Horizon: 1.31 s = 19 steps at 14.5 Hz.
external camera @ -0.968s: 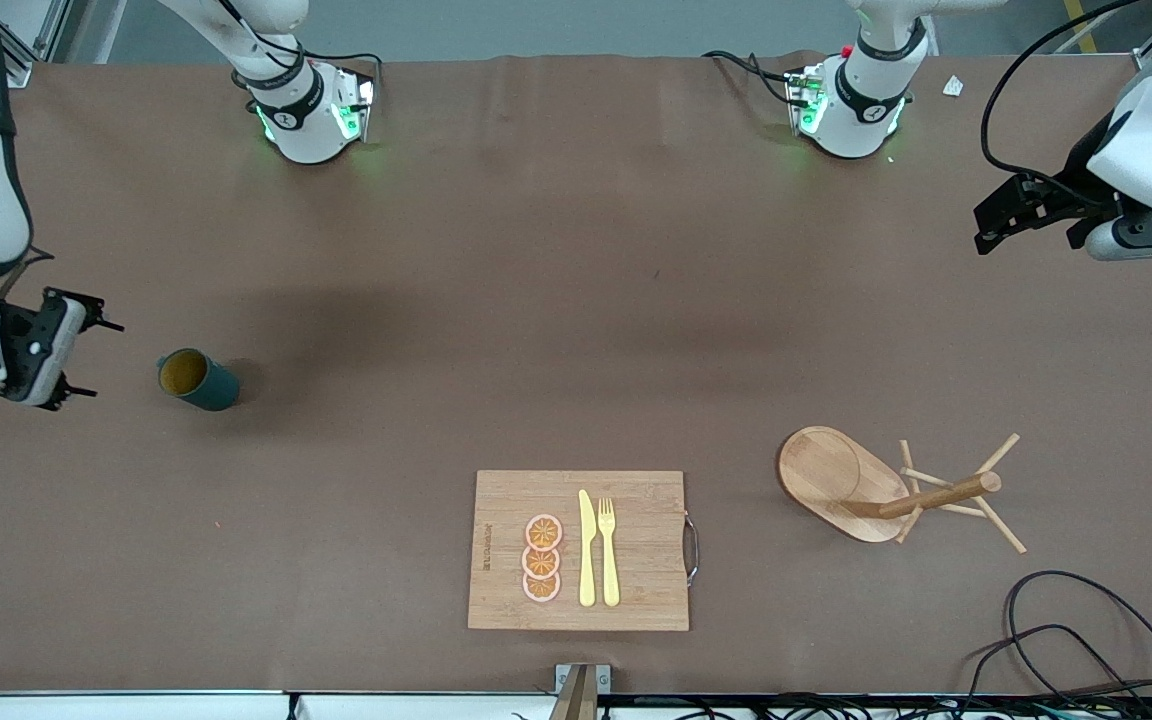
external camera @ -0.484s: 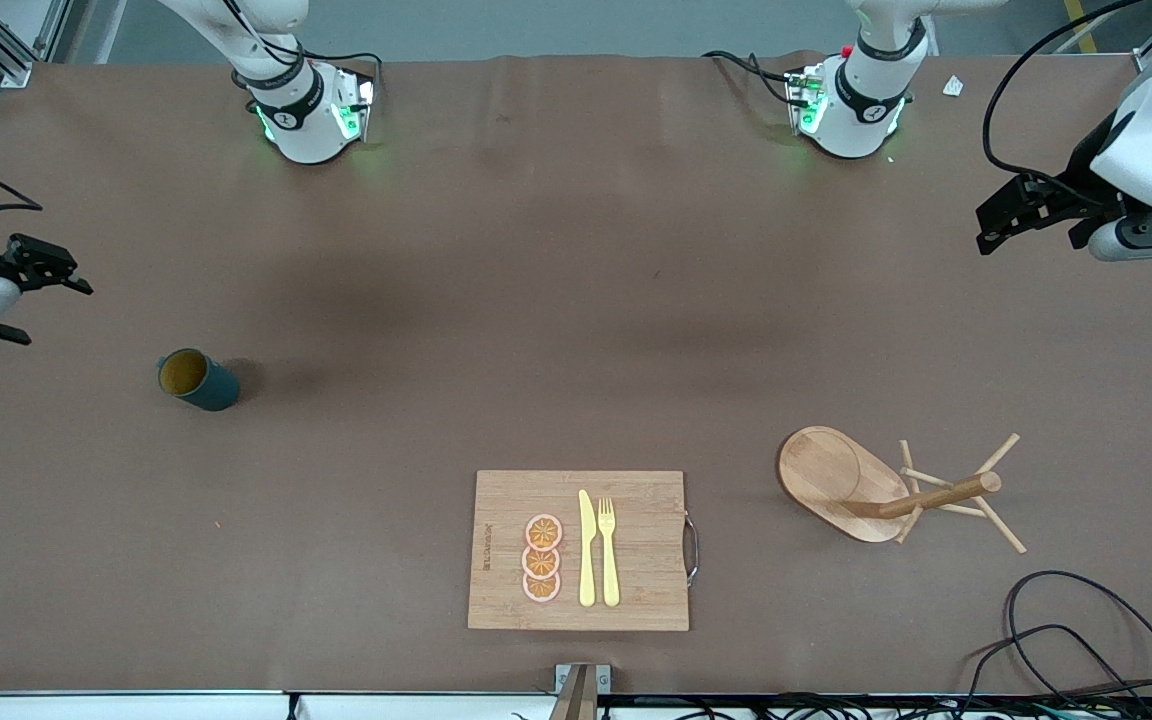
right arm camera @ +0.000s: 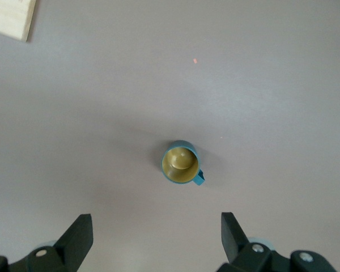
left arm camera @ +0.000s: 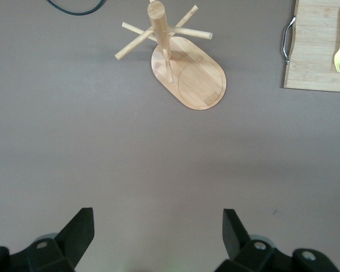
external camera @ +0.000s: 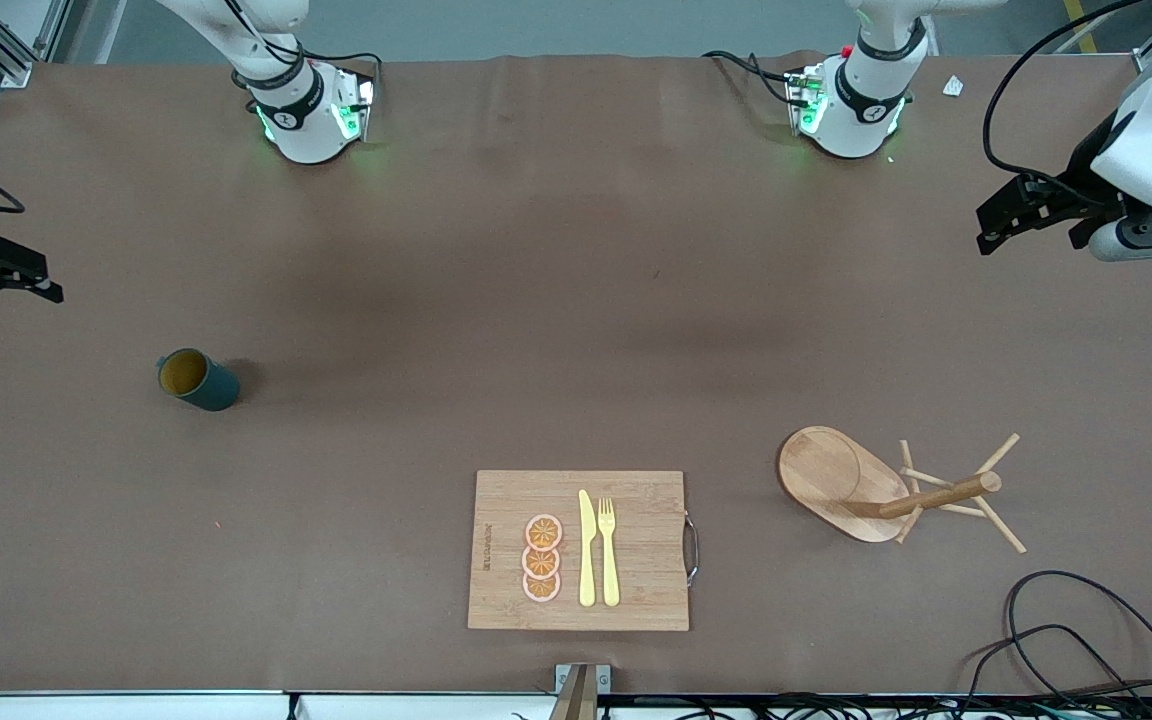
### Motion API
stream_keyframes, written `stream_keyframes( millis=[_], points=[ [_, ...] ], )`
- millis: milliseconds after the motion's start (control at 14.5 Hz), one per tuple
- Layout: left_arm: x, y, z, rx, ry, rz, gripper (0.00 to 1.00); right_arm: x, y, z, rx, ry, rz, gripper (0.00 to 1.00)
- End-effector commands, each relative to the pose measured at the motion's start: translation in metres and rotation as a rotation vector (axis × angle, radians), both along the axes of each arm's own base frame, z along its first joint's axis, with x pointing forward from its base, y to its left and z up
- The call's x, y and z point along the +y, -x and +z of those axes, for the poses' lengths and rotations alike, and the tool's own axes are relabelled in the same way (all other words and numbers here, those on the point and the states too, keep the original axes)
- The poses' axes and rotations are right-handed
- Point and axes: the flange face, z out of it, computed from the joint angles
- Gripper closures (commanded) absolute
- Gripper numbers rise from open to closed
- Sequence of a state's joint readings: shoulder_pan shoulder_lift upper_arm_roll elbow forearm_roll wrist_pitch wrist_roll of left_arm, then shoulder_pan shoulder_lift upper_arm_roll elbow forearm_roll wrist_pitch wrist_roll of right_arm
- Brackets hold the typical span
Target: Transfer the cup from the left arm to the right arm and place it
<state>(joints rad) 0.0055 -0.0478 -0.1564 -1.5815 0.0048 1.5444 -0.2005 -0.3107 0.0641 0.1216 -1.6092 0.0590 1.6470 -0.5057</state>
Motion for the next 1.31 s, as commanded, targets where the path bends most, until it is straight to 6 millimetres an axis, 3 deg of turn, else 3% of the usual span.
stream_keyframes(
  millis=[0,484,761,1037,1245],
  points=[
    [0.001,-0.002,0.004,-0.01,0.005,0.007,0.0,-0.013,0.001,0.005,-0.001,0.002,-0.078,0.0],
    [0.005,-0.002,0.004,-0.01,0.007,0.013,0.0,-0.001,0.002,0.009,0.032,0.008,-0.458,0.0],
    [0.004,-0.002,0.003,-0.009,0.004,0.012,0.0,0.025,0.003,0.015,0.035,0.014,-0.42,0.0],
    [0.004,-0.002,0.003,-0.009,0.004,0.012,0.0,0.023,0.0,0.042,-0.028,0.054,-0.412,0.0],
    [0.004,-0.002,0.003,-0.009,0.002,0.01,0.0,0.037,0.0,0.045,-0.017,0.061,-0.476,0.0]
  ],
)
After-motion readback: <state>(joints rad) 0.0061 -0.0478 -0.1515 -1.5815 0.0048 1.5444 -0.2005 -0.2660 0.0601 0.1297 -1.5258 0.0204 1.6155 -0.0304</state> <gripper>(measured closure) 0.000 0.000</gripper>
